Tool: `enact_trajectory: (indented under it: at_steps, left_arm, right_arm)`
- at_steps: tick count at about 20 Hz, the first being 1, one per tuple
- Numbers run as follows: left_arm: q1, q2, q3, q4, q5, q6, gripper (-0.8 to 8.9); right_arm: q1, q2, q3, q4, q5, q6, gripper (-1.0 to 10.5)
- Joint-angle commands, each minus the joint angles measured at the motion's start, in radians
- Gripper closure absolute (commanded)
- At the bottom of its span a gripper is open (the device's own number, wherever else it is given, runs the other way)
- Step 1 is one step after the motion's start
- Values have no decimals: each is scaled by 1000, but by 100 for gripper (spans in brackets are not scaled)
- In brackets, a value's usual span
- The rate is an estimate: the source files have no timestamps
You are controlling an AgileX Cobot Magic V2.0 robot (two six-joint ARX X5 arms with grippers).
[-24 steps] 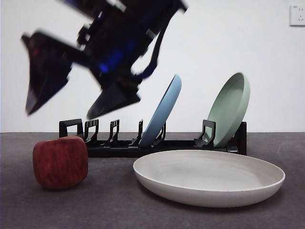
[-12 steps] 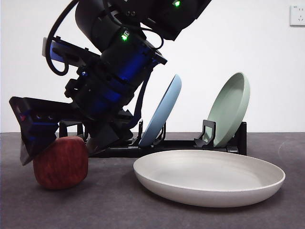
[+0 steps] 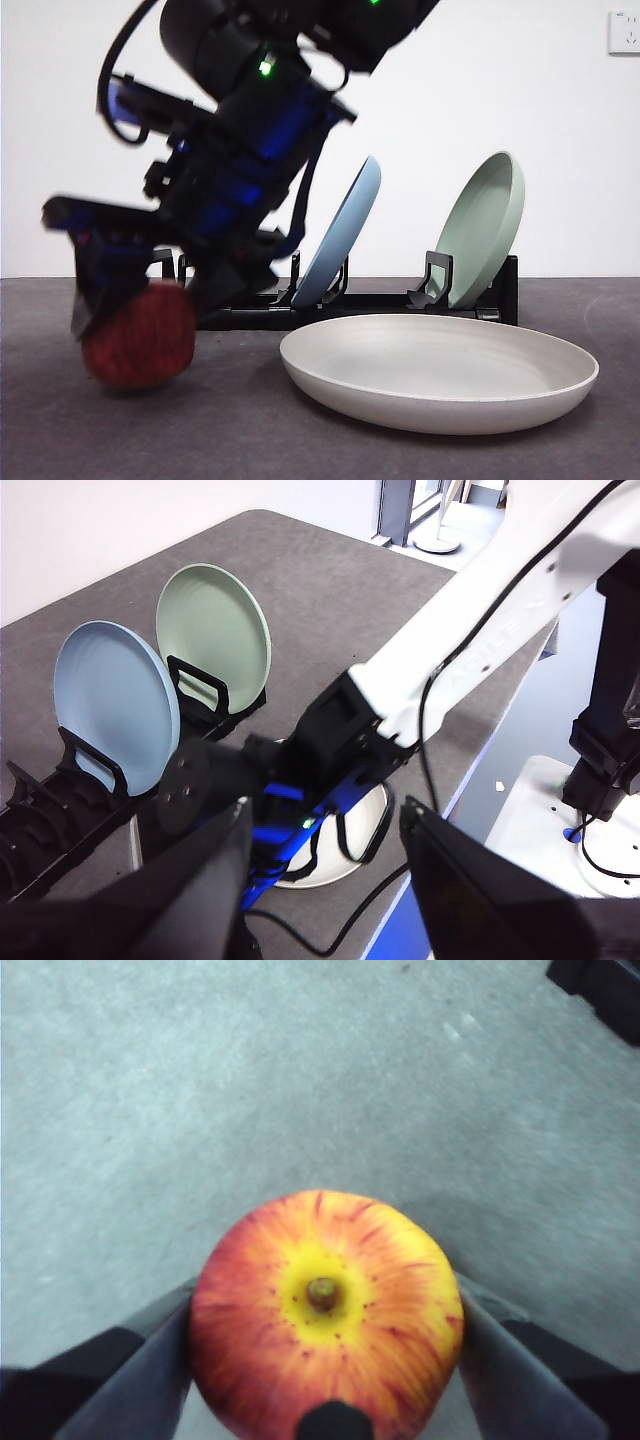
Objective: Take the yellow plate from the plate rack,put the plate on the table,take the apple from the table,put the apple in the plate
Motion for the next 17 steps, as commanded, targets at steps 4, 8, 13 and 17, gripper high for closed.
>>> enact_trajectory:
  at_steps: [4, 8, 13, 17]
  left_arm:
    - [2, -2, -4, 8, -3, -7, 566]
    - [2, -2, -4, 42, -1, -7, 566]
    - [2, -1, -4, 41, -2, -14, 566]
    - [2, 8, -4, 41, -2, -14, 566]
  right_arm:
    - [-35, -269, 1, -203, 122, -47, 958]
    - [-142, -381, -13, -424, 125, -51, 959]
    - [-234, -403, -198, -365, 71, -53, 959]
    - [-244, -403, -314, -241, 74, -53, 959]
